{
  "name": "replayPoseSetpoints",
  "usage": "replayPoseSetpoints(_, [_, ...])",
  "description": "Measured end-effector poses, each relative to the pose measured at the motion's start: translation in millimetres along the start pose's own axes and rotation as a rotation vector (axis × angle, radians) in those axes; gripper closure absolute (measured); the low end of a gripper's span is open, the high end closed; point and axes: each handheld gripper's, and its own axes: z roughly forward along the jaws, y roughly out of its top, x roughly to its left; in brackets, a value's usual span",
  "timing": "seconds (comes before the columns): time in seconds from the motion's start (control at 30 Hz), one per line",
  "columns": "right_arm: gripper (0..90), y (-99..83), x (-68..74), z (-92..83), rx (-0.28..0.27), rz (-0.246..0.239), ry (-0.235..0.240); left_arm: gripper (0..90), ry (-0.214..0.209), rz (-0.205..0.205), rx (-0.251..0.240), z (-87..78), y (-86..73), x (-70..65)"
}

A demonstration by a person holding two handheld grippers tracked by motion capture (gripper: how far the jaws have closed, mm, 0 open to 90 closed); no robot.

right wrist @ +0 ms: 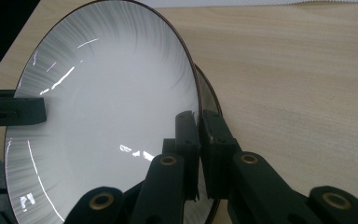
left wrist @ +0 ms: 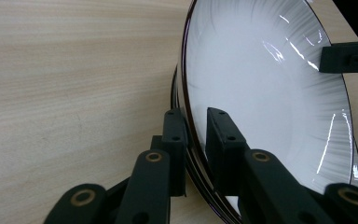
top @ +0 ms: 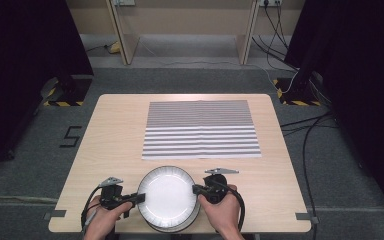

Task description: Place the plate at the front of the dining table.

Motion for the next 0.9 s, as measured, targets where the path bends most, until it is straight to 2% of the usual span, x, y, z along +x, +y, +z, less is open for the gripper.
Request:
replayPoseSetpoints(0.27, [87.6,2.8,5.3,-3.6,-0.071,-0.029,-0.006,83.4,0.021,0.003,-0.085,-7.3,10.4,-0.8])
replayPoseSetpoints(0.53, [87.6,3.5,5.2,-5.9,-0.116,-0.051,-0.032,84.9,0.023,0.016,-0.136,-4.9,17.1,-3.0])
replayPoseSetpoints(0.6, [87.7,3.7,6.3,-7.5,-0.142,-0.068,-0.045,85.3,0.028,0.035,-0.157,-5.7,19.0,-4.7])
replayPoseSetpoints(0.77, [87.7,4.6,7.2,-9.3,-0.163,-0.084,-0.056,85.5,0.029,0.055,-0.176,-4.5,22.2,-5.9])
replayPoseSetpoints(0.9, [87.7,5.9,5.6,-10.9,-0.182,-0.094,-0.071,85.5,0.02,0.053,-0.182,-2.2,24.6,-7.0])
